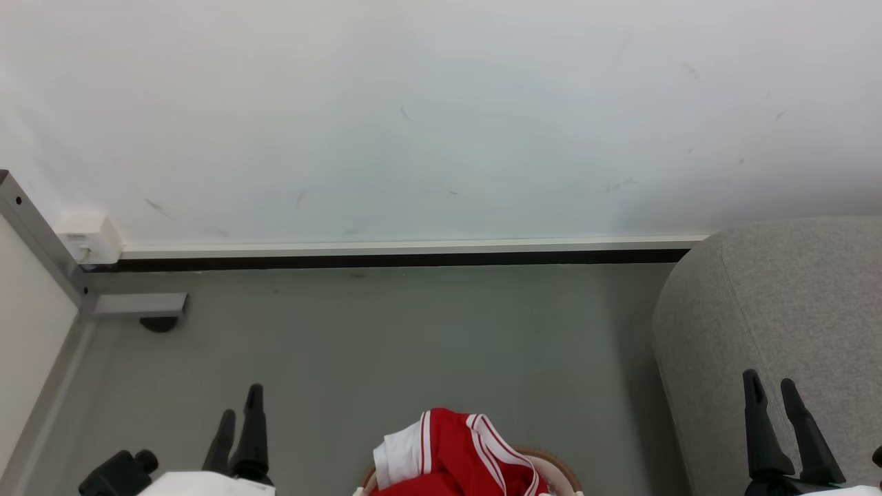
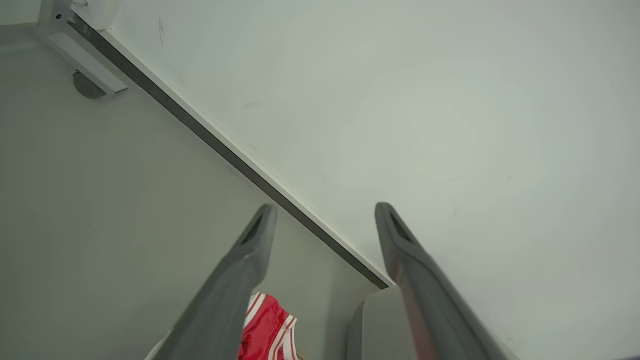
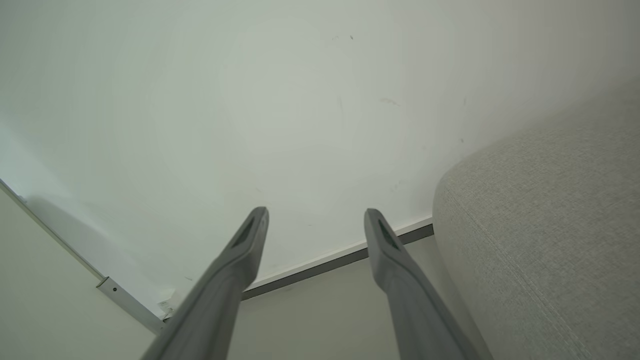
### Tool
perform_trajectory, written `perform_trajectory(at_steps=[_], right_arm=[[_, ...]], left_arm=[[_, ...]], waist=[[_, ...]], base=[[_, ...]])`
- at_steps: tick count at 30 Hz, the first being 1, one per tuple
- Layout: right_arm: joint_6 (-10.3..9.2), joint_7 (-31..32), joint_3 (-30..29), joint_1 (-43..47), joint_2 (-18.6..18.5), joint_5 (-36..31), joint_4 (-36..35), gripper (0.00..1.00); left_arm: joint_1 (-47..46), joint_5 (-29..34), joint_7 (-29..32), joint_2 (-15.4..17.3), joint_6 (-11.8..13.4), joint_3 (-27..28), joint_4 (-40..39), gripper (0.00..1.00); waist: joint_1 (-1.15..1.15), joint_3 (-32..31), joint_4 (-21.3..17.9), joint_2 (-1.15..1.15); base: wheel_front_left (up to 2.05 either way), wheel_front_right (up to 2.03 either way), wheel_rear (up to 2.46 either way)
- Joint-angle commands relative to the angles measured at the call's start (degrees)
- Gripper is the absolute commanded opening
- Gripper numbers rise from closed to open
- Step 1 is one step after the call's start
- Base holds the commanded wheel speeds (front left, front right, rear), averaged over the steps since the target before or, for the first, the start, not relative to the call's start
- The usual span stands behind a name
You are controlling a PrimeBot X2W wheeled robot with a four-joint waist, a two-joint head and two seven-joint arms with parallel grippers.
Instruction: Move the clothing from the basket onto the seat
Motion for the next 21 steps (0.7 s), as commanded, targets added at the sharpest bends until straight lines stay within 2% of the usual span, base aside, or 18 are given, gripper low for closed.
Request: perform_trajectory(at_steps=[1,21], right_arm=[[-0.05,-0.3,-0.6,0.0,-0.1,-2.0,-0.5,1.00],[-0.06,-1.3,-2.8,1.6,2.1,-19.8,-0.1,1.00]], left_arm=[[-0.1,2.1,-0.5,0.4,0.1,0.0,-0.3,1.00],[1.0,17.3,-3.9,0.5,-0.7,-1.2,1.4,1.00]], waist=[[0.00,0.0,0.0,0.00],[0.00,0.0,-0.1,0.00]], base=[[0.00,0.00,0.00],[0.00,0.00,0.00]])
